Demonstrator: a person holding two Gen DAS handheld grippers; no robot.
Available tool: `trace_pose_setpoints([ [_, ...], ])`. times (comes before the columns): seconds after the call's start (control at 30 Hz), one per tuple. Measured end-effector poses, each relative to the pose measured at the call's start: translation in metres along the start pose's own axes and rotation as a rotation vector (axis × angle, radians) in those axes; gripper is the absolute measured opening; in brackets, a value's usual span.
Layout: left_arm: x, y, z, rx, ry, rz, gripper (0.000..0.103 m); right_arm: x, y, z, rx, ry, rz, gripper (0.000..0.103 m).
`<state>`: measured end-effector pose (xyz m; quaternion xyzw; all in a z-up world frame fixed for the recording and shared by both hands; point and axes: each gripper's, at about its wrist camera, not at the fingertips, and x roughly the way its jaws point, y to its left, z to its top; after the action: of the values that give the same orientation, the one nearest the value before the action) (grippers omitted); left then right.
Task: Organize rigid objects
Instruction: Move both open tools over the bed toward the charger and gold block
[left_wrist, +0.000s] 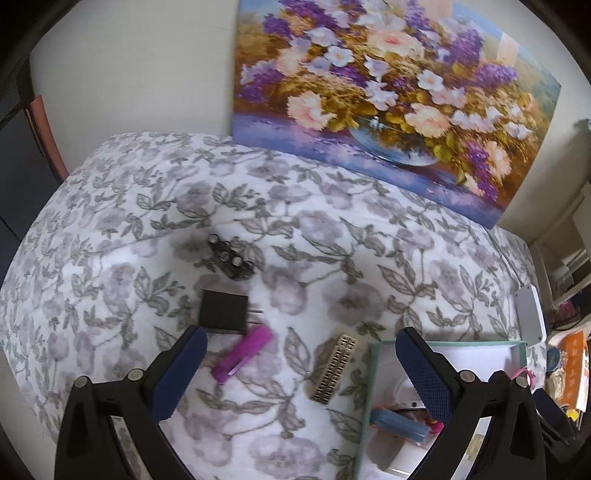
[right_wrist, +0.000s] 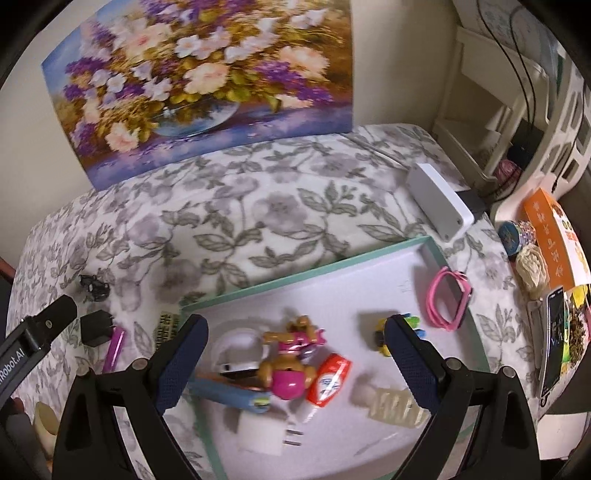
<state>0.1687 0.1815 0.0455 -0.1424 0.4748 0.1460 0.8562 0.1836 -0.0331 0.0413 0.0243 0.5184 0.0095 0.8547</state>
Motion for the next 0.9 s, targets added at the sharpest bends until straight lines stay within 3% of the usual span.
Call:
trace_pose_setpoints([
  [0.63,-0.008,0.149,0.027,-0.195,-0.014,0.080,0.103,0.018,0.131,-0.024,-0.167,0.070,0.109,0.096],
  [0.9,0.000,0.191,0.029,-0.247,-0.002,0.101,0.103,0.039,0.148,-0.031,-0.157,0.114,0.105,0.096],
])
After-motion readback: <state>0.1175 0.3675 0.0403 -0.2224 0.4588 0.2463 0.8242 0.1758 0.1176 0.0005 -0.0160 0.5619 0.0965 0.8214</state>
